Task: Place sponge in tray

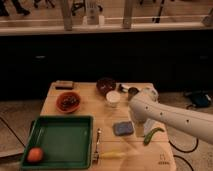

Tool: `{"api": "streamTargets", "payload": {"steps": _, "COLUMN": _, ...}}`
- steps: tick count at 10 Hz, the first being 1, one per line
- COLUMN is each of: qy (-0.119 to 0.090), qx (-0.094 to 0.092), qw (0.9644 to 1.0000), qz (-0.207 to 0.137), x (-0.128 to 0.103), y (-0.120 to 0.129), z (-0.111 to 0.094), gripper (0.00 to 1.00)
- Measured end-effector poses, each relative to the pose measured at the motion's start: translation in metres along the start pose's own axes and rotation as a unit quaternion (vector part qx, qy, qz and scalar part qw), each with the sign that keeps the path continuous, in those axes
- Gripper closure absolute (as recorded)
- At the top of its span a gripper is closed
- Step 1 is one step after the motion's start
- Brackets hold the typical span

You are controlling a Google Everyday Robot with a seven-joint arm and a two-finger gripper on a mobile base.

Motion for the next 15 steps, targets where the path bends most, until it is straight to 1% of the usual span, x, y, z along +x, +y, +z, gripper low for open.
{"api": "streamTargets", "payload": {"steps": 3, "qy": -0.008, "qx": -0.01, "qw": 0.9999, "qz": -0.007, "x": 0.004, "y": 0.004, "z": 0.016, "gripper": 0.2}}
{"api": "streamTargets", "payload": {"steps": 6, "qy": -0.017, "qx": -0.014, "qw": 0.9997, "qz": -0.014, "x": 0.004, "y": 0.005, "z": 0.026, "gripper": 0.2}}
{"api": "streamTargets", "payload": {"steps": 7, "qy": -0.02, "qx": -0.017, "qw": 0.9995, "qz": -0.017, "x": 0.004, "y": 0.006, "z": 0.032, "gripper": 0.2}}
{"api": "streamTargets", "payload": {"steps": 15, "qy": -0.032, "qx": -0.027, "qw": 0.9988, "qz": -0.024, "x": 0.002, "y": 0.005, "z": 0.051, "gripper": 0.2}}
